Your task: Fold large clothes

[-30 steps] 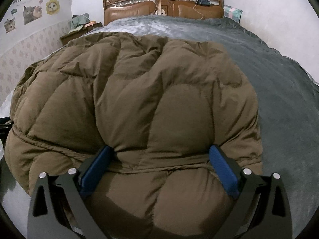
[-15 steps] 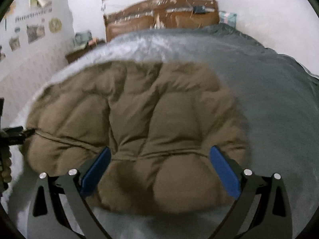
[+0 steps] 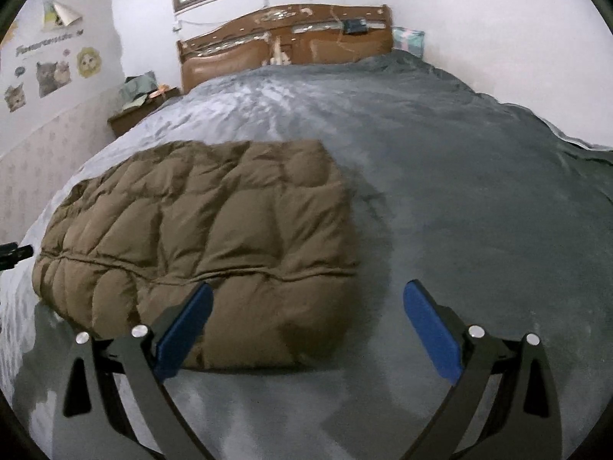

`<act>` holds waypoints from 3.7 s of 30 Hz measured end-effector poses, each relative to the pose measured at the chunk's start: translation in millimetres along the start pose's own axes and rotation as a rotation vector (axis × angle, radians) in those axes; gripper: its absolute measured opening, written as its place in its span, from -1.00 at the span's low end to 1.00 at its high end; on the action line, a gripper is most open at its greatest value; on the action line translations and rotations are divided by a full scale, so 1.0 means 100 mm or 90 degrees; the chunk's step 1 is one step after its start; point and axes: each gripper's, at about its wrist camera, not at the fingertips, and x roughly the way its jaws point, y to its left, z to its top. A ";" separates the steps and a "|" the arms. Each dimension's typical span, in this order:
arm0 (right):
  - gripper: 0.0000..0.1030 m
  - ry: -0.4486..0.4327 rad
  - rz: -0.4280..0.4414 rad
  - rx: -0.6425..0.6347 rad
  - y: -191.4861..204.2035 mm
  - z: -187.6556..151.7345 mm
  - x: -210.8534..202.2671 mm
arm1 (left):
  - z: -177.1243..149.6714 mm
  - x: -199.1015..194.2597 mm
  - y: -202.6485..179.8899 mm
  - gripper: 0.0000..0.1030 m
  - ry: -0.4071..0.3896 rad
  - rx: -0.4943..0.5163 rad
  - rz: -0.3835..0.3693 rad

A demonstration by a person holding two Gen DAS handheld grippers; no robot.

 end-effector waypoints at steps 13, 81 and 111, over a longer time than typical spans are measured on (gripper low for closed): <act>0.83 0.093 0.073 -0.022 0.14 0.07 0.54 | -0.01 0.29 -0.49 0.94 0.019 0.079 0.016; -0.21 0.217 0.047 -0.021 0.07 0.33 1.45 | 0.59 1.48 -0.07 -0.32 0.199 0.035 -0.088; 0.81 0.283 0.285 0.144 -0.61 0.33 1.44 | 0.52 1.21 -0.37 -0.29 0.172 0.053 -0.051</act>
